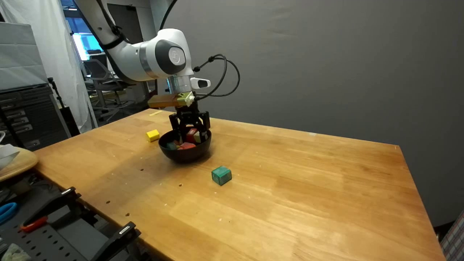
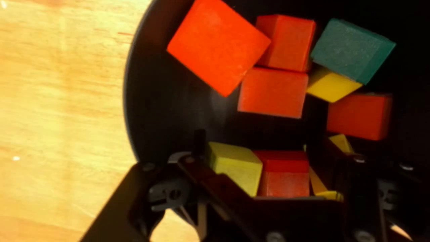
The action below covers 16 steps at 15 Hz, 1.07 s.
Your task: Remove the objects from the bowl and put them on the table
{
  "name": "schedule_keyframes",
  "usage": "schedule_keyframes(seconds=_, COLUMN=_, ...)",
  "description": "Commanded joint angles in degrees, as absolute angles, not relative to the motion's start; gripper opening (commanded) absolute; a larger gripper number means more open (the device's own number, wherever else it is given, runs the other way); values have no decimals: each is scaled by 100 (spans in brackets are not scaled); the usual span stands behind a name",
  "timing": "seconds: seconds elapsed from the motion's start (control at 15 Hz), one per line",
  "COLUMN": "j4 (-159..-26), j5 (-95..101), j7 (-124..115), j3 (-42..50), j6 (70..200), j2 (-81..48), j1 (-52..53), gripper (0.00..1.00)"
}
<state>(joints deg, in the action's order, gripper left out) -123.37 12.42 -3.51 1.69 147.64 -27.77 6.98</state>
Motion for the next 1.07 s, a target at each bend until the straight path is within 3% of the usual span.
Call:
schedule_keyframes(seconds=0.0, j4=-12606, j5=1692, j7=-641, j3=456, j6=14713, j2=-2166, j1=898, gripper=50)
schedule_keyframes(seconds=0.47, j4=-12980, j5=1875, j7=-1066, j3=796, j6=14998, j2=-1121, j1=454, gripper=50)
schedule_keyframes(seconds=1.0, j4=-11825, j5=715, j7=-601, j3=583, j6=14716, j2=-2532, j1=-224, gripper=50)
